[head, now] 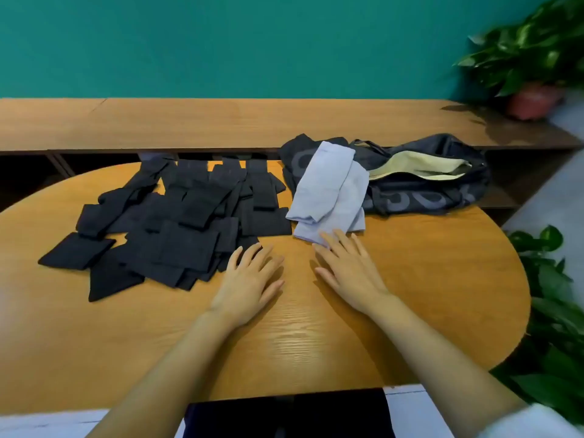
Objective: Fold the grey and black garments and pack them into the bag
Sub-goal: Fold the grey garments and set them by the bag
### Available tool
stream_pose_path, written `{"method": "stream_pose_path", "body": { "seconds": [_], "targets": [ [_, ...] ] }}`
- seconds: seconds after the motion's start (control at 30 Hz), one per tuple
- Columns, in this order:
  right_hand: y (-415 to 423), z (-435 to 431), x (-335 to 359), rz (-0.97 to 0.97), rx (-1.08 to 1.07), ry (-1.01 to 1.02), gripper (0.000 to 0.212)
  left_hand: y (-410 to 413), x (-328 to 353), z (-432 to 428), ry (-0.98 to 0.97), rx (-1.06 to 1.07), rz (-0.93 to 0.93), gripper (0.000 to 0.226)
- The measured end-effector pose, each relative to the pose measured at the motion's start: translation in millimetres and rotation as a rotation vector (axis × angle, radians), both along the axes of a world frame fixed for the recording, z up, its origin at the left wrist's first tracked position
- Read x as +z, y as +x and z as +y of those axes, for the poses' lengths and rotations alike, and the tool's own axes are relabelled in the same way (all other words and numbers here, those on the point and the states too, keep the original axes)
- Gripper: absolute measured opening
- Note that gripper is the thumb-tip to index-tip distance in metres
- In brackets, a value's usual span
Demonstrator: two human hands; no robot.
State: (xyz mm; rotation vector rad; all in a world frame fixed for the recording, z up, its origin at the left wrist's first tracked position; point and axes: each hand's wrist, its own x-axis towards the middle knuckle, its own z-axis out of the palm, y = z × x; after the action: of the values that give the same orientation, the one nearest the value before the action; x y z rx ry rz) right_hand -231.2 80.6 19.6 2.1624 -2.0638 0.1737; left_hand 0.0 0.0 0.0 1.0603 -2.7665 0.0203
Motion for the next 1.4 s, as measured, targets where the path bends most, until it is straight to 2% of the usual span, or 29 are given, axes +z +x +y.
{"method": "stream_pose_path", "body": {
  "seconds": [0.13,0.27,0.37,0.53,0.63,0.7,0.73,0.83,0.87,0.97,1.1,1.27,1.4],
  "targets": [
    [-5,-29,15,0.003,-0.046,0.022,0.045,0,3,-7,-0.027,-0.005,-0.002,0.052],
    [-9,-50,17,0.015,-0.078,0.1,0.056,4,4,-15,-0.059,-0.006,0.024,0.048],
    [-7,-53,22,-0.025,-0.077,0.071,0.059,6,8,-14,-0.056,0.009,0.02,0.05],
    [5,-26,24,-0.113,0.087,-0.019,0.053,3,14,-5,-0.04,0.039,0.054,0.052],
    [19,7,18,-0.198,0.183,-0.007,0.053,-5,15,6,0.052,0.12,0.116,0.072],
    [26,30,10,-0.27,0.247,-0.034,0.051,-7,15,17,0.038,0.138,0.16,0.078],
    [28,40,6,-0.308,0.271,-0.048,0.05,-7,12,22,0.013,0.124,0.183,0.073],
    [32,69,-7,-0.412,0.269,-0.085,0.046,1,0,38,-0.113,0.054,0.293,0.033],
    [33,77,-12,-0.437,0.256,-0.104,0.041,4,-3,45,-0.139,0.033,0.323,0.027],
    [37,94,-21,-0.49,0.196,-0.13,0.028,13,-9,70,-0.168,-0.012,0.358,0.027],
    [52,105,-25,-0.427,0.104,-0.109,0.046,17,-15,99,-0.157,-0.049,0.381,0.029],
    [61,114,-31,-0.398,0.065,-0.135,0.026,30,-22,118,-0.054,0.018,0.429,0.036],
    [63,117,-37,-0.443,0.026,-0.18,0.023,38,-24,121,0.019,0.079,0.411,0.035]
  ]
}}
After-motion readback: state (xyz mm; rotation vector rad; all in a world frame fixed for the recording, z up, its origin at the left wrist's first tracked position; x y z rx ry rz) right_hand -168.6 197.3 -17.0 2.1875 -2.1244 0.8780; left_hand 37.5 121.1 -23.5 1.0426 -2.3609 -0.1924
